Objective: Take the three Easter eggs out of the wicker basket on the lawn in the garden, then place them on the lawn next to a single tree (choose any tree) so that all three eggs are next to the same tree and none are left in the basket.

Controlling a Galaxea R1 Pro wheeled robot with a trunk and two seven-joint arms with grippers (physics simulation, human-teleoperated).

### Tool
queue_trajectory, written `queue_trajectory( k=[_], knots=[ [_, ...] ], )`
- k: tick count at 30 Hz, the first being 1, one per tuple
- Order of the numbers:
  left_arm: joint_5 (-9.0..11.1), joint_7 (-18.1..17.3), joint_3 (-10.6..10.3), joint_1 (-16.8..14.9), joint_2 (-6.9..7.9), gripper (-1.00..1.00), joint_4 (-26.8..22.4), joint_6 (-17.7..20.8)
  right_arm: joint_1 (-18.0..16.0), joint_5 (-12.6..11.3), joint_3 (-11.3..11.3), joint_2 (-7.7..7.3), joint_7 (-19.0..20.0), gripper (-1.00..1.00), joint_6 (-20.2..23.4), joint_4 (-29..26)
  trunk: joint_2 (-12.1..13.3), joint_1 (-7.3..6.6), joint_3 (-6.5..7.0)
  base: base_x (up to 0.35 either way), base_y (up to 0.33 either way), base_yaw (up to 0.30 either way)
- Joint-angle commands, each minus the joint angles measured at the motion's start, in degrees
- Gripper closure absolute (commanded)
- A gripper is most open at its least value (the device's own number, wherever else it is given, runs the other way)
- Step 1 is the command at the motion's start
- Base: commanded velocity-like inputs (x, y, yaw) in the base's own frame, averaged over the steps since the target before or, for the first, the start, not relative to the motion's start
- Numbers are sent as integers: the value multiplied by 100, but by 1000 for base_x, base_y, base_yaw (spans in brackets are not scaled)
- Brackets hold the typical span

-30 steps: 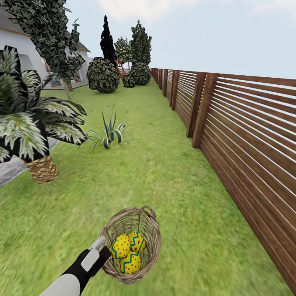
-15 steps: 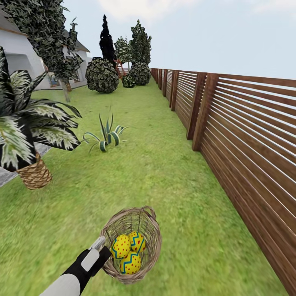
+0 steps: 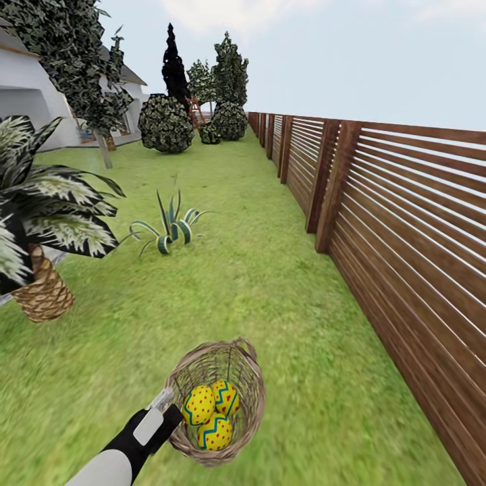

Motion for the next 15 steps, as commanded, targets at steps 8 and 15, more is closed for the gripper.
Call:
queue_trajectory(
  k=[8, 15],
  knots=[
    [76, 37, 4, -3, -16, 100, -21, 19, -10, 23, -50, 5, 19, -100, -36, 35, -12, 7, -11, 328, -107, 0],
    [76, 37, 3, -3, -22, 100, -21, 19, -10, 106, -43, 7, 23, -100, -39, -9, -12, 7, -11, 328, -106, 0]
  ],
)
